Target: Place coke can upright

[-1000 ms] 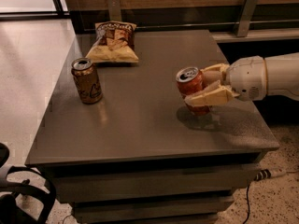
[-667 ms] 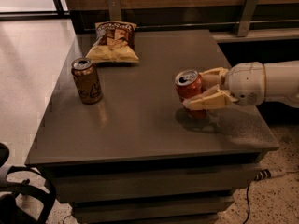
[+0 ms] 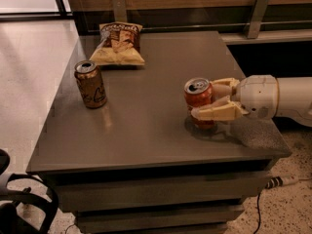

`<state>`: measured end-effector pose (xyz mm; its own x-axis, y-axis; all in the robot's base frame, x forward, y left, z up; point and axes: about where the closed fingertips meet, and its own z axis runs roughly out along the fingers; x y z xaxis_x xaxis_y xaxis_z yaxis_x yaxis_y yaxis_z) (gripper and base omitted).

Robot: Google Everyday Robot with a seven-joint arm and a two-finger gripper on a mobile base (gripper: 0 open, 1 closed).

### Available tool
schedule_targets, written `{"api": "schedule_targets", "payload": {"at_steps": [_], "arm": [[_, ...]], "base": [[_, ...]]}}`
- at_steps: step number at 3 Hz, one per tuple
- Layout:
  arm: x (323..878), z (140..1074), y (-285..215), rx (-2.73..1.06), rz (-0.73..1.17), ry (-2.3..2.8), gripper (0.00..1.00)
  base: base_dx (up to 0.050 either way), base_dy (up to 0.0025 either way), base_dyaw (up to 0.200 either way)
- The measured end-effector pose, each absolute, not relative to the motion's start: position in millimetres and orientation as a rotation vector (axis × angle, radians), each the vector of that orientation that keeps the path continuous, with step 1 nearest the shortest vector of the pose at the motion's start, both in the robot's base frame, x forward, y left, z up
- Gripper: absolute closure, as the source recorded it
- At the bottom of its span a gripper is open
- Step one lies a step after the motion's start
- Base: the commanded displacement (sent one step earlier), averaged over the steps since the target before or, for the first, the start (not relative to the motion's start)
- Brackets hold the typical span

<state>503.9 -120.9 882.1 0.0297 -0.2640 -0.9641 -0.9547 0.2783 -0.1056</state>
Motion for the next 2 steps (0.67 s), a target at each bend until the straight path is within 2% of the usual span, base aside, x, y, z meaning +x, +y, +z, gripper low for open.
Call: {"api": "schedule_targets", "payload": {"at_steps": [2], "arm": [[504.0,875.5,-126.4,-1.125,0.874,1.445,1.0]], "base": [[0.0,0.0,0.0]]}}
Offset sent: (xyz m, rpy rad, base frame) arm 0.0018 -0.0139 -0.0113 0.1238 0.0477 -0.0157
